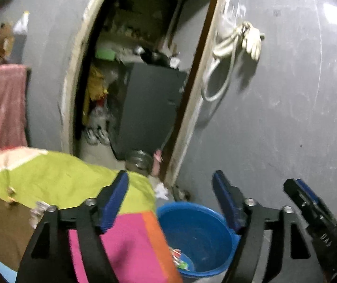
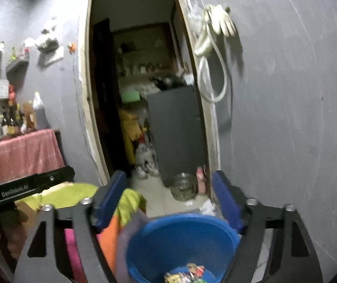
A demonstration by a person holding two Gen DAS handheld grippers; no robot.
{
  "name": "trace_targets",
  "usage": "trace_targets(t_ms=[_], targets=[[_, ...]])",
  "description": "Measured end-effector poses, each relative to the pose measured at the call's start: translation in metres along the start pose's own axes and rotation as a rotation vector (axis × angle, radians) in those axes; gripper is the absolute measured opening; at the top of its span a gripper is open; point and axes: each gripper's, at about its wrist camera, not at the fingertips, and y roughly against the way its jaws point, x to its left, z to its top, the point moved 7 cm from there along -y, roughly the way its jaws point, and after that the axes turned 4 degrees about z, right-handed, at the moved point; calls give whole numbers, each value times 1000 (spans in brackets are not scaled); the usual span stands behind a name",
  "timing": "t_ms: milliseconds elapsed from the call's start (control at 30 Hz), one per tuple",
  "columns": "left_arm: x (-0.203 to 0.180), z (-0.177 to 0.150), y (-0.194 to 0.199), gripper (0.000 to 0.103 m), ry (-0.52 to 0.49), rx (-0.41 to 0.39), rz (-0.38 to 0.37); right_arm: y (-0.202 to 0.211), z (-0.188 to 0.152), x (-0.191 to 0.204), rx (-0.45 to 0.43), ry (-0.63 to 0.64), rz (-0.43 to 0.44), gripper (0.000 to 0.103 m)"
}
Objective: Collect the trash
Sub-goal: 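Move both tools back from the bucket toward the blanket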
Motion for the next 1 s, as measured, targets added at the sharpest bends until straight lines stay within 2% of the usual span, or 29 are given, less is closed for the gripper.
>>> trace_targets(t_ms=[33, 100, 133, 200, 233, 300, 600, 800, 1000], targets=[[7, 5, 9, 78, 2, -22, 9, 2, 6, 8, -12, 6, 11, 80], [21, 16, 24, 89, 7, -57, 28, 4, 16, 23, -35, 13, 29, 87], [26, 19, 30, 89, 10, -70, 36, 5, 20, 32, -48, 18, 39, 89], [44, 26, 48, 90, 14, -106, 63, 7, 27, 47, -71, 26, 52, 101], [51, 28, 55, 91, 12, -116, 75, 8, 31, 57, -87, 31, 63, 103], [72, 34, 70, 98, 16, -146, 114, 11, 36, 74, -115, 42, 83, 103], [151, 44, 124, 101, 25, -232, 229, 8, 49, 146, -207, 73, 176, 103], [202, 34, 131, 101, 37, -202, 306, -15, 38, 190, -187, 96, 215, 103], [243, 2, 111, 101, 39, -112, 368, -49, 7, 215, -88, 124, 238, 103]])
